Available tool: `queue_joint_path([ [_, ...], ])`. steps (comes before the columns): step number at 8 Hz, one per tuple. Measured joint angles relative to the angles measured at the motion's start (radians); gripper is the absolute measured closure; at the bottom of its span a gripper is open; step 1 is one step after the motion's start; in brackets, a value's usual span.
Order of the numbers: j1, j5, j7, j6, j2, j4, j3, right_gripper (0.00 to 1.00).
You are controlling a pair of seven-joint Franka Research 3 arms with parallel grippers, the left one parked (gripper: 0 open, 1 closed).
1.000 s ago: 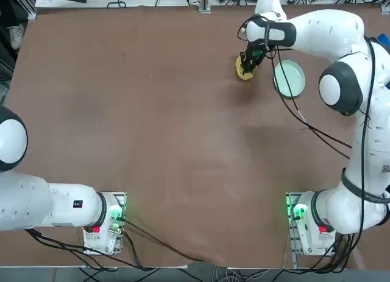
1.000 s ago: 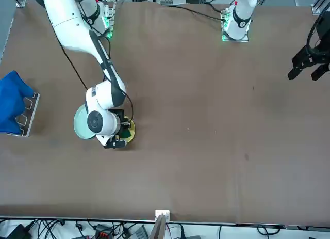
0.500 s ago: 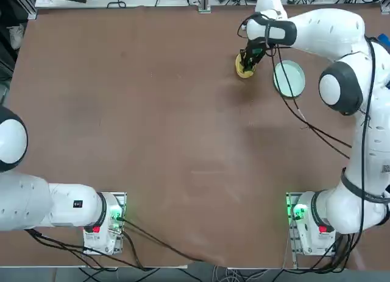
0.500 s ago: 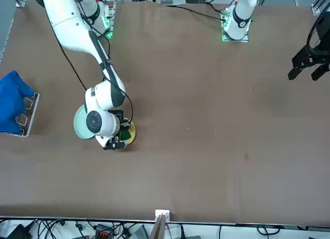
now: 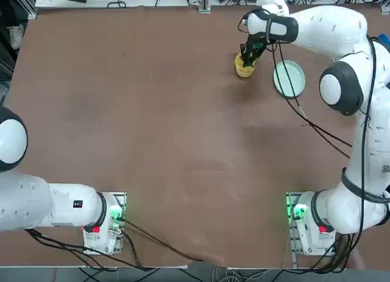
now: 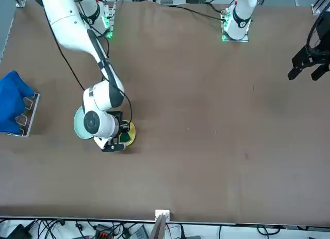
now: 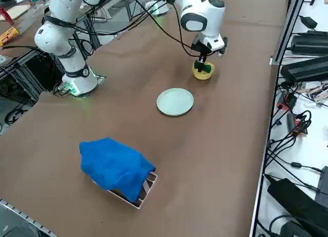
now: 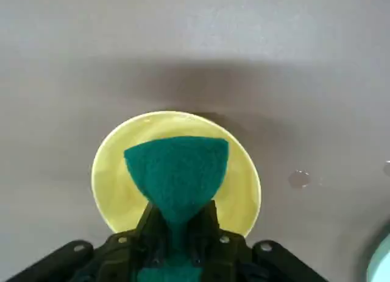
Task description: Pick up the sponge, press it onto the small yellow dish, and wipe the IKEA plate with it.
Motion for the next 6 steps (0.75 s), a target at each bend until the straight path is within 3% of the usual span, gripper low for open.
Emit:
queue_joint_path([
  [6, -0.022, -0.001, 0.000, -0.218, -0.154, -0.004, -0.003, 0.78],
])
